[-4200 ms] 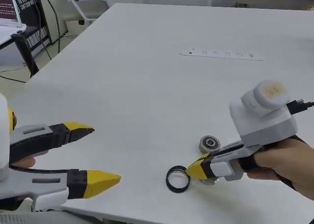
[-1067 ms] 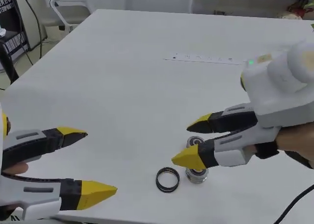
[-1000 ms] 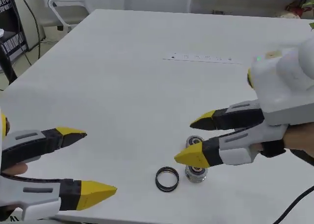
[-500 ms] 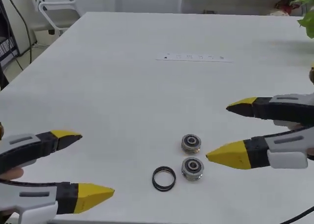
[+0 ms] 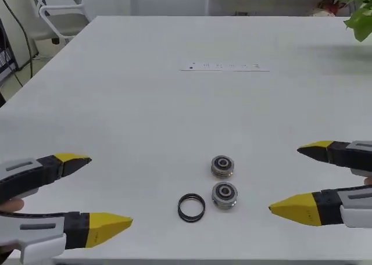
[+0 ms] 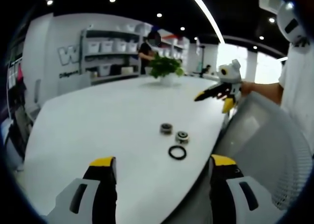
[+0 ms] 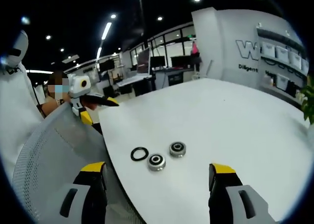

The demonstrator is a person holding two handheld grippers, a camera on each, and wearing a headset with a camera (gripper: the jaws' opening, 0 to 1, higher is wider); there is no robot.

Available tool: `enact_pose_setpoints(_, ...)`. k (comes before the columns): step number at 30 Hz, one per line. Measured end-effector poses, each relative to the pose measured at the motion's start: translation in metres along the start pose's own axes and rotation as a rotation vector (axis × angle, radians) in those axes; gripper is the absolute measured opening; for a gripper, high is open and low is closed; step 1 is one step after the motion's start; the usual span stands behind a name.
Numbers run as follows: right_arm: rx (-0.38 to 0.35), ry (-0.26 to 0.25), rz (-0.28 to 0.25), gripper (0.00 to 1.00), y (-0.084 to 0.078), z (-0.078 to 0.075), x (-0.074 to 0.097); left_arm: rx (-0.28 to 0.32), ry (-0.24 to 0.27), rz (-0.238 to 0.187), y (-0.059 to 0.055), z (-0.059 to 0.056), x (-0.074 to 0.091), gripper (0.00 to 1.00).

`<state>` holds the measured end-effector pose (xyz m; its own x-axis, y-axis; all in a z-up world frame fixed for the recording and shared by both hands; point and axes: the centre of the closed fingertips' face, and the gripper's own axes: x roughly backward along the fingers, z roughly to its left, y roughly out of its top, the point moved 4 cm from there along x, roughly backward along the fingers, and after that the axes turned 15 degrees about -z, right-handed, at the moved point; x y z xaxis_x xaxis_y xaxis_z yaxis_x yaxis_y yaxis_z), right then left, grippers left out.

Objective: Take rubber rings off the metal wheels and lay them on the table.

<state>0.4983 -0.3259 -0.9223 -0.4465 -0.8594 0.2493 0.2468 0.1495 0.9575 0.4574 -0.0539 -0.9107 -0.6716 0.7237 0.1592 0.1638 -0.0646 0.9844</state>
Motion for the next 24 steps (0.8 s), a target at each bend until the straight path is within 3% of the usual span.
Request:
enact_pose_setpoints(11, -0.065, -0.054, 0.035, 0.86, -0.021, 0.001, 0.013, 0.019, 0.012, 0.022, -0.005, 0.001, 0.002, 0.80)
enact_pose_setpoints(24, -0.083, -0.068, 0.072, 0.85, -0.027, 0.003, 0.017, 0.035, 0.028, 0.023, -0.006, 0.002, 0.004, 0.81)
